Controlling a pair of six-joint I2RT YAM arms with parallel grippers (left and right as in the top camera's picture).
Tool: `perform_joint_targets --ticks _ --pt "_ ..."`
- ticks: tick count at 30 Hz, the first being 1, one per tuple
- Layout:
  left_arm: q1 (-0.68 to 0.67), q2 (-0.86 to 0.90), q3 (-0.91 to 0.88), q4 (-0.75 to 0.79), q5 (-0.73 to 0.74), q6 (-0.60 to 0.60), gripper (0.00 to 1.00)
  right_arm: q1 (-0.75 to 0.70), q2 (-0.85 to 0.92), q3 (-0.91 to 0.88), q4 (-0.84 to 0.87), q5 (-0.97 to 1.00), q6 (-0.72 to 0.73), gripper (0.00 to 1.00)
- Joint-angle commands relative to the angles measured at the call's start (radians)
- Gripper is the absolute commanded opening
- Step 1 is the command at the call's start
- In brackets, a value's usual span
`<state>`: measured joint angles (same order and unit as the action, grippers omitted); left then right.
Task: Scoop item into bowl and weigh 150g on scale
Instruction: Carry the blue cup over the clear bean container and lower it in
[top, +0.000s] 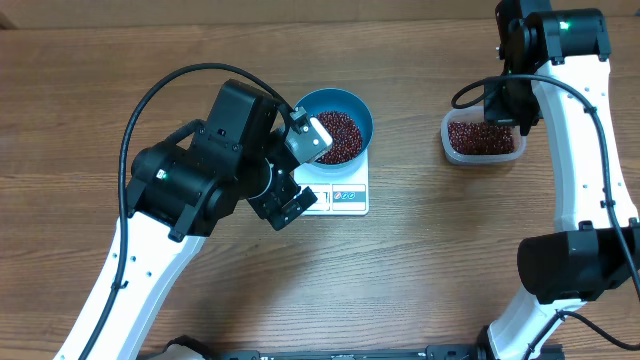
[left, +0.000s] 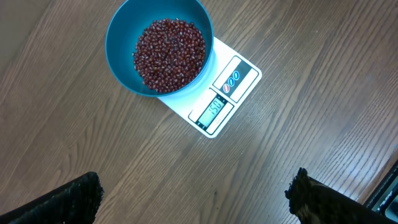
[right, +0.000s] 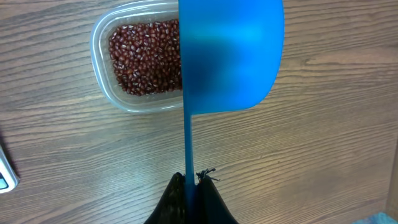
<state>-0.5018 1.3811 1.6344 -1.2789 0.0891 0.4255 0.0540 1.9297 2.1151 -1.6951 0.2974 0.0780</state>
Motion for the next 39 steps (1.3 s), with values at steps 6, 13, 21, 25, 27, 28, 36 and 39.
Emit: perform_joint_targets --ticks 6,13,21,25,27,28,36,39 --pt "0.004 -0.007 0.019 0.0 -0.003 0.0 0.99 -0.027 -0.032 0.032 0.01 -0.237 0.039 0.04" --pt "0.004 -0.007 0.019 0.0 -0.003 0.0 1.0 -0.082 -0.031 -0.003 0.013 -0.343 0.129 0.04" --pt "0.004 -0.007 0.019 0.0 -0.003 0.0 1.0 -0.111 -0.031 -0.063 0.03 -0.423 0.249 0.04" --pt "0.004 -0.007 0.02 0.0 -0.003 0.0 1.0 -0.111 -0.031 -0.108 0.055 -0.439 0.289 0.04" --pt "0.004 -0.007 0.019 0.0 -0.003 0.0 0.99 -0.111 -0.031 -0.122 0.084 -0.467 0.289 0.04" --pt "0.004 -0.007 0.019 0.0 -0.003 0.0 1.0 -0.111 -0.031 -0.128 0.101 -0.484 0.29 0.04" --pt "0.004 -0.007 0.019 0.0 -0.003 0.0 0.99 -0.111 -0.031 -0.154 0.164 -0.497 0.345 0.04" --pt "0.004 -0.007 0.019 0.0 -0.003 0.0 1.0 -0.111 -0.031 -0.183 0.165 -0.498 0.346 0.04"
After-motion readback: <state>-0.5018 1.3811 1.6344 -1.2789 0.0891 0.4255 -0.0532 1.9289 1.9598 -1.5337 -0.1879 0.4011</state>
